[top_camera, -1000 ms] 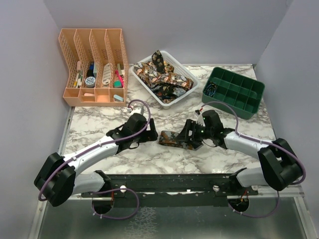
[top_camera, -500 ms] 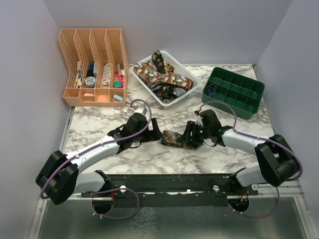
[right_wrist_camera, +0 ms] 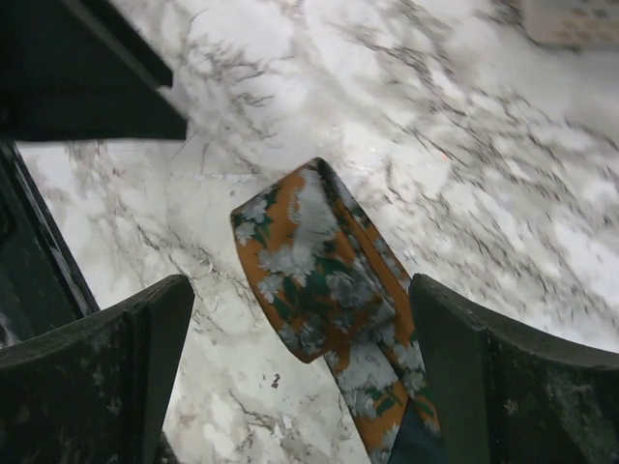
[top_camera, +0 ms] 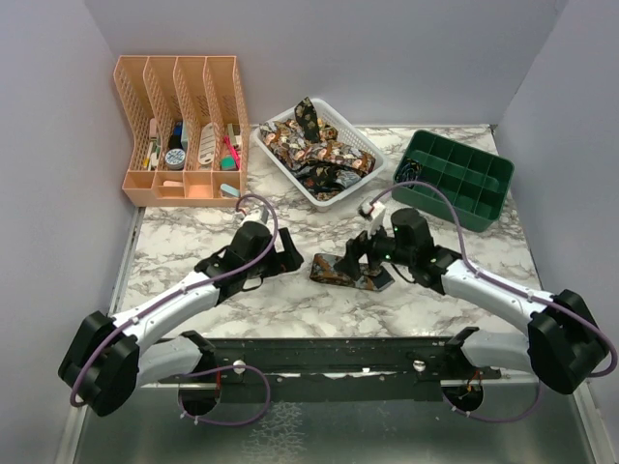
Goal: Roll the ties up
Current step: Roll the tie at the center of the board.
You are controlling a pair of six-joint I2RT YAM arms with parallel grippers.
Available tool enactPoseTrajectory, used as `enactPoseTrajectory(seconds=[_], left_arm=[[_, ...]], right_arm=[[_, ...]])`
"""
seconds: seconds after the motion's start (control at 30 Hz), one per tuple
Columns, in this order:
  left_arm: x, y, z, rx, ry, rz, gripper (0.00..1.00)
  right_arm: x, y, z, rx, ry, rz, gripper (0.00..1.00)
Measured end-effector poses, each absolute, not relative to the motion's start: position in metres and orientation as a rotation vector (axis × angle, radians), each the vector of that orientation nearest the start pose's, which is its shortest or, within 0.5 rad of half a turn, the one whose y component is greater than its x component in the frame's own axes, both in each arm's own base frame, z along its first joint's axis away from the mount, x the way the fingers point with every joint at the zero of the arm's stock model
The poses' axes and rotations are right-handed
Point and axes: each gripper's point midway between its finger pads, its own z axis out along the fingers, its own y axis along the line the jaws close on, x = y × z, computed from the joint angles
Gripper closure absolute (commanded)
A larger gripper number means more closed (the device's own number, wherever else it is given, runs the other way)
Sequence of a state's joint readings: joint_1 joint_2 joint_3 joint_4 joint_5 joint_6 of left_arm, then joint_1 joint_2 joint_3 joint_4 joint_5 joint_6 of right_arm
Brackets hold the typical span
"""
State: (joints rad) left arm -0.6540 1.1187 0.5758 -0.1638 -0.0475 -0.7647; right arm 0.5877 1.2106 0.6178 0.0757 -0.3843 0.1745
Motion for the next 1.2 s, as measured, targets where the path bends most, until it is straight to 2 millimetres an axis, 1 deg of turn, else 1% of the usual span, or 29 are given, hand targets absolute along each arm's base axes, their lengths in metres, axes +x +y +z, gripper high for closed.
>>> enactPoseTrajectory(seconds=[0.1,0.2,0.3,0.4,0.47,0.57,0.67,0.77,0.9,1.0,1.2], left_arm=[[0.243,-0.196,0.093,-0.204,2.342,-0.661,0.01],[0.245,-0.184,0.093,-0.244,2.323,-0.653,0.01],[0.245,-0.175,0.09,-0.272,2.321,-0.642,0.01],[0.242,-0.171,0.087,-0.277,2.33,-0.645,0.01],[0.241,-0.17,0.087,-0.273,2.336,-0.649,0.01],[0.239,-0.169,0.087,-0.258,2.34,-0.651,0.01],[0.238,-0.167,0.085,-0.255,2.353,-0.645,0.01],[0.237,-0.166,0.084,-0.251,2.357,-0.641,0.01],[0.236,-0.165,0.083,-0.247,2.361,-0.637,0.01],[0.237,-0.165,0.083,-0.246,2.362,-0.638,0.01],[0.236,-0.163,0.082,-0.25,2.365,-0.633,0.01]], right_arm=[[0.236,0.271,0.121,-0.914,1.927,0.802,0.0],[0.228,0.284,0.107,-1.116,1.849,0.739,0.0],[0.233,0.288,0.09,-1.258,1.825,0.659,0.0],[0.243,0.29,0.081,-1.351,1.815,0.594,0.0],[0.249,0.291,0.076,-1.397,1.81,0.56,0.0],[0.252,0.291,0.066,-1.448,1.811,0.534,0.0],[0.249,0.289,0.052,-1.494,1.832,0.522,0.0],[0.245,0.285,0.037,-1.534,1.866,0.515,0.03],[0.243,0.285,0.024,-1.563,1.889,0.514,0.15],[0.244,0.291,0.025,-1.566,1.877,0.519,0.27],[0.243,0.311,0.023,-1.595,1.835,0.549,0.38]])
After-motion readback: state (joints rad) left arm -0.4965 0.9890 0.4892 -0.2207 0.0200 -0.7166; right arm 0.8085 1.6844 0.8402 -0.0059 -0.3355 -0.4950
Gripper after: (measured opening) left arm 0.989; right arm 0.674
